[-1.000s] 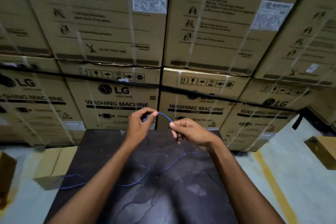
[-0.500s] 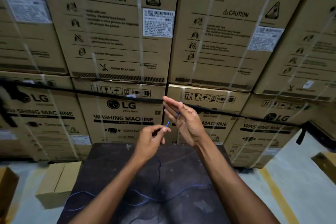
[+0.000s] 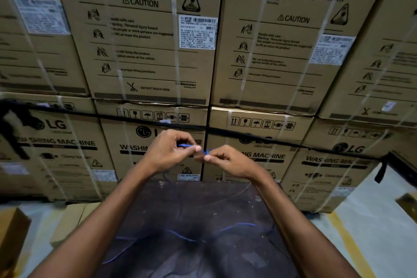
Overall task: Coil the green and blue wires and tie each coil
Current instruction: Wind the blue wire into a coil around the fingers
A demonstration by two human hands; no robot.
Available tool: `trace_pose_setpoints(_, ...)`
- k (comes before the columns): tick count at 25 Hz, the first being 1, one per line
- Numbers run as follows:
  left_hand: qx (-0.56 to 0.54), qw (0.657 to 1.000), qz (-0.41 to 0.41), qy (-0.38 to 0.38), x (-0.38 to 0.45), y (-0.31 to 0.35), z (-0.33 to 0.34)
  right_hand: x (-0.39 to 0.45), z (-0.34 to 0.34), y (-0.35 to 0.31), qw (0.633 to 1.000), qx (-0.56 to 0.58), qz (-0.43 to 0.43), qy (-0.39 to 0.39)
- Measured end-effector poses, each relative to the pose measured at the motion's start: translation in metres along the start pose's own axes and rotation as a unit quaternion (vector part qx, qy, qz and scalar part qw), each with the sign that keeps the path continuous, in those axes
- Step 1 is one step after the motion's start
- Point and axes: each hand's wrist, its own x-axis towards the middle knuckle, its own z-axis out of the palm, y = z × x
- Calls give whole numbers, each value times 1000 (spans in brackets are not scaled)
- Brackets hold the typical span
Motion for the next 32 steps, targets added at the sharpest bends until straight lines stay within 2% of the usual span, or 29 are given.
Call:
trace_pose_setpoints(3, -75, 997, 9, 10, 22, 13, -13, -4, 3, 1, 990, 126, -7, -65)
trace_pose_setpoints(6, -180, 982, -32, 50, 36, 17, -1, -7, 6, -16, 947, 307, -39, -89)
trace_pose_setpoints(9, -308, 942, -93, 92, 32, 1, 24, -5, 7, -36, 897, 433, -82, -32)
trace_pose_setpoints(11, -341, 929, -108, 98, 23, -8, 43, 2, 2, -43, 873, 477, -98, 23)
trace_pose_setpoints(13, -356, 922, -119, 94, 12, -3, 61, 10, -2, -51, 852, 509, -106, 68)
trace_pose_setpoints(17, -306, 941, -109, 101, 0, 8, 77, 25, -5, -55, 823, 543, -87, 142)
trace_pose_setpoints(21, -144, 980, -54, 129, -8, 2, 66, 34, -7, -47, 855, 468, -88, 204)
trace_pose_setpoints(26, 8, 988, -36, 148, -23, 12, 47, 37, -10, -42, 924, 299, -99, 216)
trace_pose_setpoints(28, 50, 989, -7, 138, -26, 24, 35, 34, -16, -39, 955, 198, -95, 202)
trace_pose_setpoints(30, 82, 990, 25, 114, -20, 34, 15, 28, -16, -40, 981, 85, -78, 157)
trace_pose_setpoints(32, 110, 988, 42, 96, -5, 43, -6, 22, -16, -43, 993, 23, -61, 100)
